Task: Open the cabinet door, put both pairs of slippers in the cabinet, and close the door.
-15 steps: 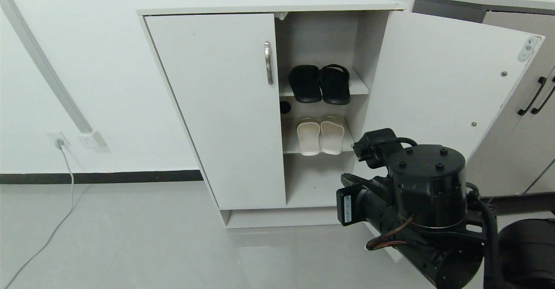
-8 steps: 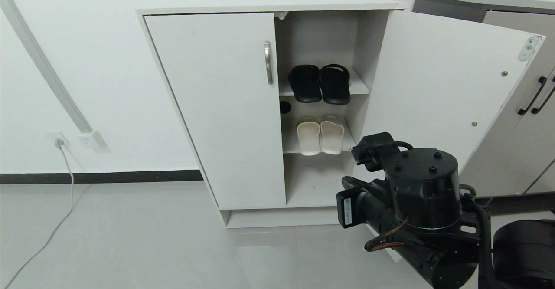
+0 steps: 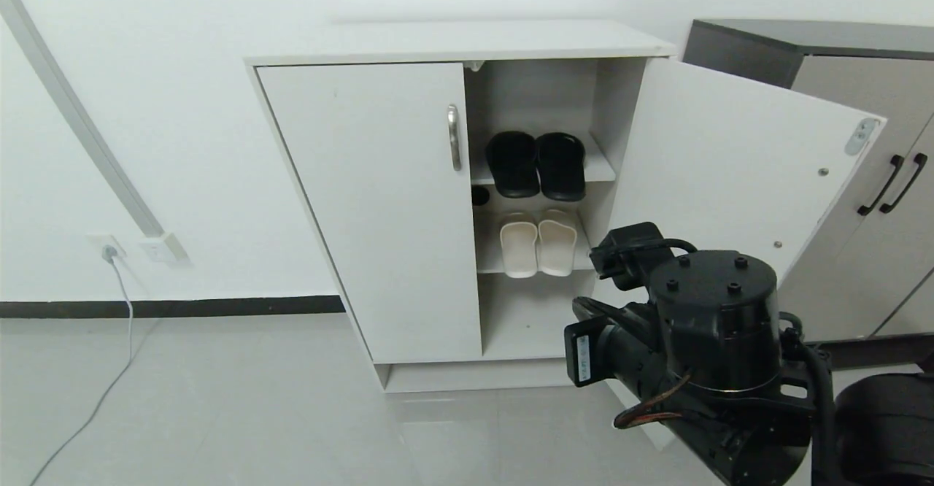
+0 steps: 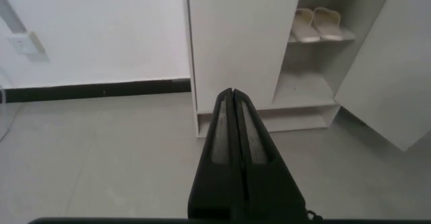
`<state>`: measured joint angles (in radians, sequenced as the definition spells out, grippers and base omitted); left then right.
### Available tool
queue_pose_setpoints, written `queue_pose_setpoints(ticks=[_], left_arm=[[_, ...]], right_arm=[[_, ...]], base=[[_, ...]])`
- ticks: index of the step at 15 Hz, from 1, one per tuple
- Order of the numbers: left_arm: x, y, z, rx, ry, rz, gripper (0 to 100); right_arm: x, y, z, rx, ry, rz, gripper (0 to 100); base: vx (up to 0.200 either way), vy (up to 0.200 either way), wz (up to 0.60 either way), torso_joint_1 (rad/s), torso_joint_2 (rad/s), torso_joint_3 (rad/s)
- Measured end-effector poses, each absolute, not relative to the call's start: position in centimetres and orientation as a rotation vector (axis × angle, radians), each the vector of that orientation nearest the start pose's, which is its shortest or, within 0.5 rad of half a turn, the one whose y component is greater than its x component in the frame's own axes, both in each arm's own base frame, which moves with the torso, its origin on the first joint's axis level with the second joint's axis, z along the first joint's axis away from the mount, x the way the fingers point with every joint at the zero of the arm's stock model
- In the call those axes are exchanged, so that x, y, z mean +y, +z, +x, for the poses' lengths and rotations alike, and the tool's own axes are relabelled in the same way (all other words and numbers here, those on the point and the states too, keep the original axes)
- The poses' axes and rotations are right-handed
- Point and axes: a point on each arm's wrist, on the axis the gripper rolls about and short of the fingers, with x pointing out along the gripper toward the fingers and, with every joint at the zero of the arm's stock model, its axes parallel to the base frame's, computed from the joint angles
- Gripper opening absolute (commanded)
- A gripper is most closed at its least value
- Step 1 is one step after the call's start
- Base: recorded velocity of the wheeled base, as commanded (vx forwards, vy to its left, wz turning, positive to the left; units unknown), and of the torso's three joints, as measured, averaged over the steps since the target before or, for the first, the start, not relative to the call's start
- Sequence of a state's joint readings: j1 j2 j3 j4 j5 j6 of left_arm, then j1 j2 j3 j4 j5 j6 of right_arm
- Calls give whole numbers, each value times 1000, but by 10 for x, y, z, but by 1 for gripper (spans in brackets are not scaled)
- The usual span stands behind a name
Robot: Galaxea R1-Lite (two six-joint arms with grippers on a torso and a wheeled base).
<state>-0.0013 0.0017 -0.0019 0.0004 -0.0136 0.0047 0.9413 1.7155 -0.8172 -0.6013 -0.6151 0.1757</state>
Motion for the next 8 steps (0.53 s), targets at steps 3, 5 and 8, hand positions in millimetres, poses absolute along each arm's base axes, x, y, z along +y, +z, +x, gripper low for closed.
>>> queue_pose_setpoints(ticks=[3,5,8], left_arm=[[0,76,-23,1,-14,8,0],[0,76,-23,2,-15,6,0],[0,76,-23,2,-16,7,0]], right_arm=[[237,177,192,244,295,-39,0],[236,177,193,245,290,-38,0],[235,175,193,250,287,-44,0]], base=[[0,0,0,123,-466,-349],[0,0,0,132,-469,-342],[0,0,0,152,-474,-321]])
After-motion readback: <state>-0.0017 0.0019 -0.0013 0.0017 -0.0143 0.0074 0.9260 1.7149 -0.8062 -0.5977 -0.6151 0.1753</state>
